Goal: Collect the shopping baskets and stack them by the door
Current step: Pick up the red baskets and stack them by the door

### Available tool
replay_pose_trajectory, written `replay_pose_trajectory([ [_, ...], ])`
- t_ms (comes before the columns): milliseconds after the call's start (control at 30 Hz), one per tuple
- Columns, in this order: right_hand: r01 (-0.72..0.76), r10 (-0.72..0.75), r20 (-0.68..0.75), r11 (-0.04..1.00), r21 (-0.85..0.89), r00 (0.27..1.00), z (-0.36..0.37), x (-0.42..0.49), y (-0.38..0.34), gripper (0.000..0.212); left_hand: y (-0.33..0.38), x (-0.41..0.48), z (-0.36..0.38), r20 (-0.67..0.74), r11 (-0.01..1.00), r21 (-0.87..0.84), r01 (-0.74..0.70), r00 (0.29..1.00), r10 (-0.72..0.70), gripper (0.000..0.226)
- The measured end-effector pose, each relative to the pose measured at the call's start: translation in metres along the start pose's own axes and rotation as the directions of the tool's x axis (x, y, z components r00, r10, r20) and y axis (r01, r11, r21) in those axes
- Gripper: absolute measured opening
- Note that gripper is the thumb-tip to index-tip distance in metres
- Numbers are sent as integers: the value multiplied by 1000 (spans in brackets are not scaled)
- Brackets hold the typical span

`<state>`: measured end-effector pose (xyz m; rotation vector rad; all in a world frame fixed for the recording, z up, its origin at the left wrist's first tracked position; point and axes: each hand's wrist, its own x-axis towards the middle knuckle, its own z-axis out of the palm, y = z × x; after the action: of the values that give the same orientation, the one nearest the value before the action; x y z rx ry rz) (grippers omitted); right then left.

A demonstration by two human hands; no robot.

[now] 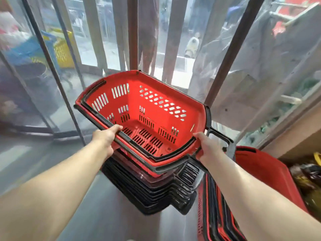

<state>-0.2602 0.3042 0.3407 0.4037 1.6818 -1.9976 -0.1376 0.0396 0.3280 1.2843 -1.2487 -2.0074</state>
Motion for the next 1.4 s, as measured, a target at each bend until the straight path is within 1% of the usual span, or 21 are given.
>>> replay_pose_trajectory([
  [33,-26,26,-21,1000,13,999,3,6,8,5,-5,11,-1,5,999,20,37,999,-38,28],
  [133,-75,74,-73,997,-2,995,8,19,31,15,-23,34,-7,21,985,67,162,986,-163,35],
  [233,-84,75,-150,995,-56,986,14,34,53,14,-42,58,-14,86,951,105,292,950,-301,16],
  [300,-60,26,-214,987,-152,976,14,40,60,10,-50,65,-17,114,931,117,345,927,-357,16],
  [333,-59,3,-252,975,-214,968,14,46,65,14,-53,71,-19,110,924,136,359,921,-374,18],
  [400,-68,-59,-315,923,-379,947,15,52,76,30,-57,82,-24,101,899,213,382,907,-409,17],
  [467,-80,-141,-349,831,-550,926,15,55,88,40,-61,91,-29,89,858,332,392,892,-443,15],
  [567,-130,-142,-320,706,-696,937,17,52,99,36,-67,101,-32,100,767,492,412,848,-520,10],
  [600,-137,-122,-302,693,-708,945,17,50,102,35,-67,102,-32,95,720,558,413,830,-549,12],
  [667,-136,-87,-287,727,-673,954,15,44,110,39,-65,101,-30,79,610,691,388,798,-597,21],
  [733,-119,-97,-271,724,-679,958,15,35,114,51,-59,100,-27,83,534,777,332,788,-610,33],
  [767,-111,-112,-271,718,-687,956,14,26,116,59,-54,97,-25,94,495,821,285,787,-609,36],
  [833,-73,-150,-253,713,-698,956,14,12,118,64,-46,89,-18,133,430,885,178,788,-602,35],
  [900,-35,-192,-250,723,-690,949,9,-9,118,57,-43,72,-7,230,415,909,40,782,-579,31],
  [967,-4,-243,-273,740,-673,931,-3,-38,117,47,-45,45,10,380,483,869,-108,771,-511,26],
  [1033,36,-323,-311,743,-668,894,-23,-72,118,39,-53,11,27,531,551,797,-246,719,-447,22],
  [1100,51,-393,-360,732,-679,846,-45,-107,120,35,-65,-25,39,662,598,715,-362,626,-413,21],
  [1167,64,-425,-415,756,-651,805,-71,-147,127,33,-79,-66,47,754,621,640,-452,524,-396,18],
  [1233,82,-439,-490,802,-592,753,-98,-190,141,30,-96,-113,51,806,646,586,-489,439,-398,12],
  [1333,84,-425,-650,870,-486,630,-144,-269,177,26,-129,-200,46,853,660,520,-542,291,-433,9],
  [1400,60,-376,-757,910,-410,535,-174,-331,209,23,-155,-261,34,863,662,484,-572,187,-470,9],
])
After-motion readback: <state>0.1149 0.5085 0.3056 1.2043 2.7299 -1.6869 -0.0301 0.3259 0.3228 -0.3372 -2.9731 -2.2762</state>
